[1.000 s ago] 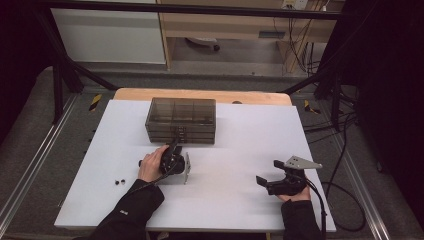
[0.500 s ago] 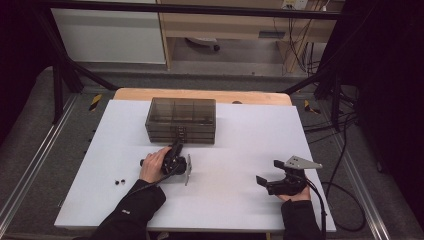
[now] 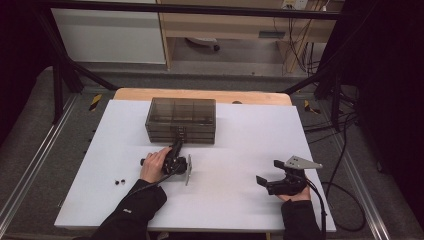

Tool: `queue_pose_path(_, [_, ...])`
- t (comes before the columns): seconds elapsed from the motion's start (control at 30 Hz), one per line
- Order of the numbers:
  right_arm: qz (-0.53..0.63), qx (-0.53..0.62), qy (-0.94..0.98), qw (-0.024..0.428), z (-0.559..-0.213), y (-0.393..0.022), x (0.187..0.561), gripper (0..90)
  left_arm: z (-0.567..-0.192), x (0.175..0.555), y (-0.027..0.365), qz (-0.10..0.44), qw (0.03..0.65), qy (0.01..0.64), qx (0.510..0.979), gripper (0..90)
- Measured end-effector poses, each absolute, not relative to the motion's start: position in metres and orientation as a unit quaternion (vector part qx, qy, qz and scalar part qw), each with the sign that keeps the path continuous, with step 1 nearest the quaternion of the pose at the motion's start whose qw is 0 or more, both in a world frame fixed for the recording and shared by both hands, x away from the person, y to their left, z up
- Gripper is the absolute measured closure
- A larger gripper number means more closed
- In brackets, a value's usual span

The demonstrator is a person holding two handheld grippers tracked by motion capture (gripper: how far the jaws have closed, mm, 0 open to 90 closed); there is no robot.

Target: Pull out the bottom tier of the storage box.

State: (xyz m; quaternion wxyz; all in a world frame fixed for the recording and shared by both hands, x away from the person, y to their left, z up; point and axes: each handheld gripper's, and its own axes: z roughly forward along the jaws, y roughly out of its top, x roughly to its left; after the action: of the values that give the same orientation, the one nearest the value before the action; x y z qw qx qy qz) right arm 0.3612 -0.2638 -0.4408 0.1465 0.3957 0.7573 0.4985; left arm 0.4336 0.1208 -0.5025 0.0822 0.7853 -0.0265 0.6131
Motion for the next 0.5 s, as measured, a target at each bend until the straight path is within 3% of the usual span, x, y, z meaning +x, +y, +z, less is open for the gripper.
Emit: queue_pose_path(0.5, [0.499, 0.396, 0.757, 0.146, -0.4409, -0.2636, 0.3612, 0.4, -0.5060, 0.4332, 0.1190, 0.625, 0.066, -0.042, 0.777, 80.1])
